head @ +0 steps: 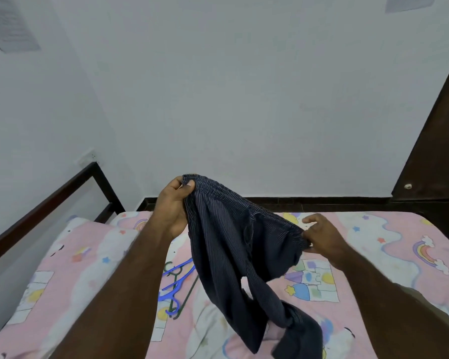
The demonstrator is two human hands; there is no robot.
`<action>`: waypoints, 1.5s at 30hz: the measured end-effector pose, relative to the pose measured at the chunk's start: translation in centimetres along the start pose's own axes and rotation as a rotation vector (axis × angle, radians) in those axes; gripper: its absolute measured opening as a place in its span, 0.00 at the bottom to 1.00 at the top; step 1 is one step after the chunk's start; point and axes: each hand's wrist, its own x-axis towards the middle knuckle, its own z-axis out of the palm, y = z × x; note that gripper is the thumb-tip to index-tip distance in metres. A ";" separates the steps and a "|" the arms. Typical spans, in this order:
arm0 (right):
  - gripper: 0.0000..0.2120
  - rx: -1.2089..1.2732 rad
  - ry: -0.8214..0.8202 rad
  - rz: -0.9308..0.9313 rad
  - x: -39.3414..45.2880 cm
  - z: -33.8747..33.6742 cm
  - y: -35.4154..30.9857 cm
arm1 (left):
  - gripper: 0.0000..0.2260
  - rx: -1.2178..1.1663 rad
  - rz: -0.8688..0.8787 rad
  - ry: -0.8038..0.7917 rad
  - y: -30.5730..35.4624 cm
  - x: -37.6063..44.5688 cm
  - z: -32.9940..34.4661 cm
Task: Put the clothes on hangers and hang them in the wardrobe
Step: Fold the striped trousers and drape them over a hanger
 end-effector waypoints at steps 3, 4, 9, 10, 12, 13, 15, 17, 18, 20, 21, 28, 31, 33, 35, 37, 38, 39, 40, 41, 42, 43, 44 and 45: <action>0.15 -0.009 0.029 -0.024 0.2 -1.4 -0.6 | 0.12 0.046 0.026 0.037 0.3 0.2 -0.3; 0.14 -0.035 0.034 -0.027 0.5 -1.8 -0.8 | 0.13 0.063 0.031 0.046 0.6 0.2 -0.4; 0.12 -0.255 -0.030 -0.045 1.2 -2.9 -1.5 | 0.14 0.109 -0.006 0.058 1.3 -0.3 -1.0; 0.15 -0.295 -0.078 -0.052 1.0 -2.3 -1.4 | 0.14 0.118 -0.021 0.037 1.3 -0.4 -0.8; 0.24 -0.300 -0.193 -0.061 0.6 -0.4 -1.2 | 0.14 0.141 -0.049 -0.021 1.2 -0.5 0.0; 0.29 -0.298 -0.242 -0.080 0.5 0.8 -1.1 | 0.14 0.148 -0.063 -0.050 1.2 -0.6 0.5; 0.38 -0.304 -0.311 -0.156 0.6 3.3 -1.3 | 0.15 0.154 -0.079 -0.098 1.3 -0.7 1.5; 0.42 -0.275 -0.356 -0.246 0.6 5.5 -2.4 | 0.16 0.133 -0.085 -0.140 1.4 -0.7 2.4; 0.43 -0.263 -0.374 -0.291 0.5 6.5 -3.2 | 0.16 0.120 -0.087 -0.159 1.4 -0.8 2.7; 0.43 -0.252 -0.413 -0.366 0.6 8.2 -4.6 | 0.16 0.110 -0.084 -0.188 1.7 -1.0 3.4; 0.42 -0.259 -0.424 -0.382 0.5 8.8 -5.0 | 0.16 0.107 -0.076 -0.196 1.8 -1.1 3.7; 0.12 -0.457 -0.166 -0.309 -0.6 9.0 -2.2 | 0.15 0.047 0.050 -0.073 3.0 -1.0 4.3; 0.10 -0.517 -0.073 -0.255 -0.4 7.3 -0.8 | 0.15 -0.013 0.099 0.003 3.3 -0.7 3.8; 0.11 -0.579 -0.035 -0.247 -0.1 5.6 -0.6 | 0.15 -0.067 0.127 0.065 3.6 -0.4 3.2; 0.13 -0.538 -0.011 -0.245 0.1 3.3 -1.2 | 0.16 -0.110 0.149 0.125 3.8 0.0 2.2; 0.11 -0.376 0.022 -0.266 0.5 0.6 -2.5 | 0.17 -0.127 0.158 0.158 3.8 0.4 1.1; 0.12 -0.273 0.054 -0.283 0.7 -0.7 -3.3 | 0.18 -0.127 0.157 0.171 3.7 0.6 0.6; 0.13 -0.160 0.088 -0.291 0.8 -1.9 -4.2 | 0.19 -0.121 0.151 0.184 3.6 0.7 0.2; 0.13 -0.047 0.110 -0.300 0.8 -3.0 -5.2 | 0.19 -0.111 0.145 0.198 3.5 0.8 -0.2; 0.13 0.050 0.123 -0.307 0.8 -3.9 -6.2 | 0.20 -0.106 0.141 0.212 3.3 0.9 -0.5; 0.12 0.130 0.116 -0.311 0.6 -4.8 -7.2 | 0.20 -0.111 0.138 0.224 3.2 0.9 -0.7; 0.12 0.190 0.093 -0.301 0.4 -5.5 -8.2 | 0.20 -0.126 0.135 0.232 3.0 1.0 -0.8; 0.13 0.235 0.062 -0.284 0.0 -6.2 -9.1 | 0.21 -0.145 0.130 0.240 2.9 1.1 -0.8; 0.13 0.276 0.035 -0.271 -0.2 -6.7 -9.8 | 0.21 -0.163 0.124 0.248 2.7 1.1 -0.9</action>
